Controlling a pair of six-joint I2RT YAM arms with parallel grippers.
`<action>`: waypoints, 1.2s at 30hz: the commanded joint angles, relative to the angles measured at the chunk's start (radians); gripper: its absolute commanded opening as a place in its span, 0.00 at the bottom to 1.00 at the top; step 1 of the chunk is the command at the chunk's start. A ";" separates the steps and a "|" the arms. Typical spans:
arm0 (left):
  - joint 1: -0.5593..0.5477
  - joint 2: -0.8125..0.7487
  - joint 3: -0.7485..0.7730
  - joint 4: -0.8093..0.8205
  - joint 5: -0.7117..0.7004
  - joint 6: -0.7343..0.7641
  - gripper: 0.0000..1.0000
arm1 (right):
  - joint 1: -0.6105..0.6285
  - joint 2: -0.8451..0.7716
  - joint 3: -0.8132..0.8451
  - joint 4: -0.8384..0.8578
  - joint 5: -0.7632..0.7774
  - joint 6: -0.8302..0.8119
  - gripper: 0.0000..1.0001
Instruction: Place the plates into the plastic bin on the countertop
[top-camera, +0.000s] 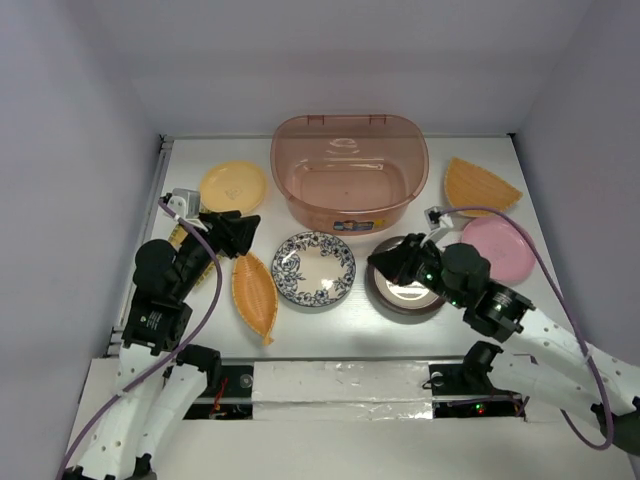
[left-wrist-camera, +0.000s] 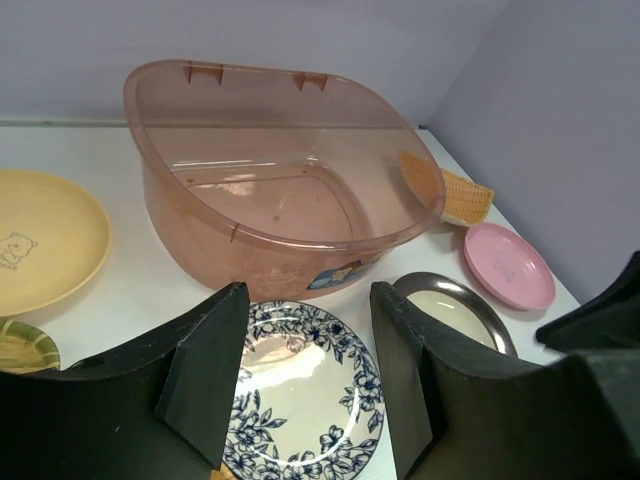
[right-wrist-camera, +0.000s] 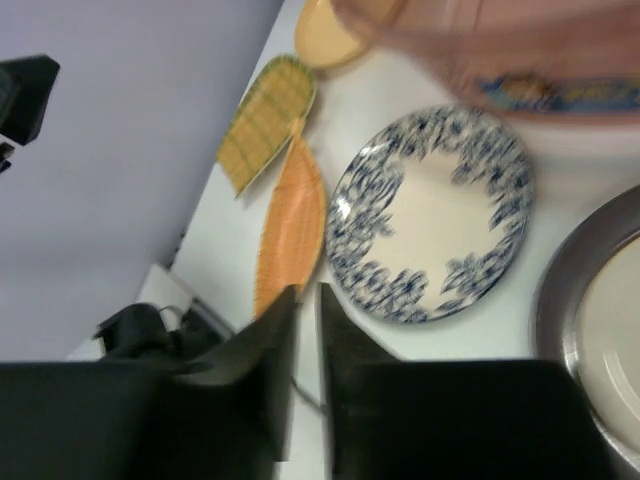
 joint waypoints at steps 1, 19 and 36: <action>0.005 -0.015 -0.001 0.032 0.017 0.014 0.48 | 0.078 0.055 -0.019 0.094 0.056 0.068 0.32; 0.005 -0.055 0.009 -0.022 -0.096 -0.006 0.02 | 0.253 0.480 -0.089 0.293 0.343 0.451 0.34; -0.042 -0.064 0.018 -0.039 -0.110 0.003 0.33 | 0.253 0.723 -0.220 0.456 0.392 0.775 0.52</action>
